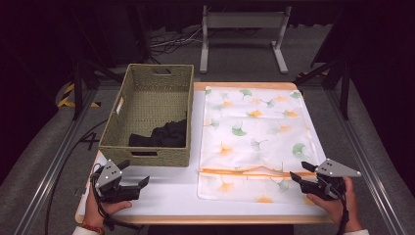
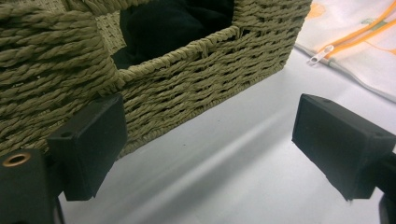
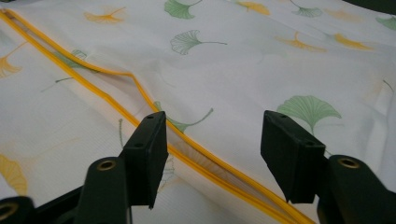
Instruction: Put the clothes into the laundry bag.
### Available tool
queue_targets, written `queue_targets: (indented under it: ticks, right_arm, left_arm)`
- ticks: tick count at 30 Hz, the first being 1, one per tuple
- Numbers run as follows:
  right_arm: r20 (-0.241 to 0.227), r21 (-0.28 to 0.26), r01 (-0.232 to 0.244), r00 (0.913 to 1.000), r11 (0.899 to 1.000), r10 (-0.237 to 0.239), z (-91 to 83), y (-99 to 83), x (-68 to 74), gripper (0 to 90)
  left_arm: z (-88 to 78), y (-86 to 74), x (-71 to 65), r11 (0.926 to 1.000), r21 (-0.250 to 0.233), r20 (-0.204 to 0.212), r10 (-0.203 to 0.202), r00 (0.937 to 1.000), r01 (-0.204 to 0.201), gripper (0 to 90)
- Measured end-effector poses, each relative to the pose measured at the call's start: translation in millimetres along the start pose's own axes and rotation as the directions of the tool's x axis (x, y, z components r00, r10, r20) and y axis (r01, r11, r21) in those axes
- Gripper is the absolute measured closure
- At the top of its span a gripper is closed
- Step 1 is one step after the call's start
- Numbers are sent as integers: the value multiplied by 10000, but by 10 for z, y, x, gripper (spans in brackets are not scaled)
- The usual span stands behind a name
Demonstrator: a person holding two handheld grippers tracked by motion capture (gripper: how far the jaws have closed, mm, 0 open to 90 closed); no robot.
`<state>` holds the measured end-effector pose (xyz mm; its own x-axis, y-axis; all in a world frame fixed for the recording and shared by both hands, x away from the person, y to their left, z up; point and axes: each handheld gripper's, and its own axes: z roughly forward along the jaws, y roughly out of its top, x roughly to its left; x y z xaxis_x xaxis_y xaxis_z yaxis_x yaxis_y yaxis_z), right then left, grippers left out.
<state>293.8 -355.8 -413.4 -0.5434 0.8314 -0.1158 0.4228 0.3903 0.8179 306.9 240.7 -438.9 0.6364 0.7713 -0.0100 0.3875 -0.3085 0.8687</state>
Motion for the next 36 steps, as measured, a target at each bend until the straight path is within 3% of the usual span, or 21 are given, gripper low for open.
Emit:
queue_targets:
  ticks: [7,11,14,20,25,31,36]
  right_arm:
    - [-677,75,416,9969,9991,-410,127,100,69,516]
    - [-950,242,722,9930,9971,-696,225,171,146,515]
    - [-1133,347,949,9894,9949,-904,311,227,201,492]
    - [-1598,767,1074,9827,9913,-941,516,303,293,469]
    - [-1640,998,1200,9811,9877,-1026,651,385,312,486]
    - [-1800,1207,900,9814,9886,-674,787,410,255,527]
    - [-1789,1513,1079,9806,9826,-802,890,425,268,592]
  left_arm:
    - [21,-2,0,9999,110,-116,130,9998,-129,122]
    - [27,-8,13,9999,109,-38,-10,10000,10,126]
    - [35,-12,11,9997,192,-35,119,9999,-118,126]
    - [23,-12,20,9999,102,-5,1,10000,-1,128]
    - [25,-6,8,10000,60,26,76,10000,-76,130]
    - [9,-14,14,10000,36,16,-31,10000,31,130]
    - [8,-15,17,10000,19,98,-46,9999,45,131]
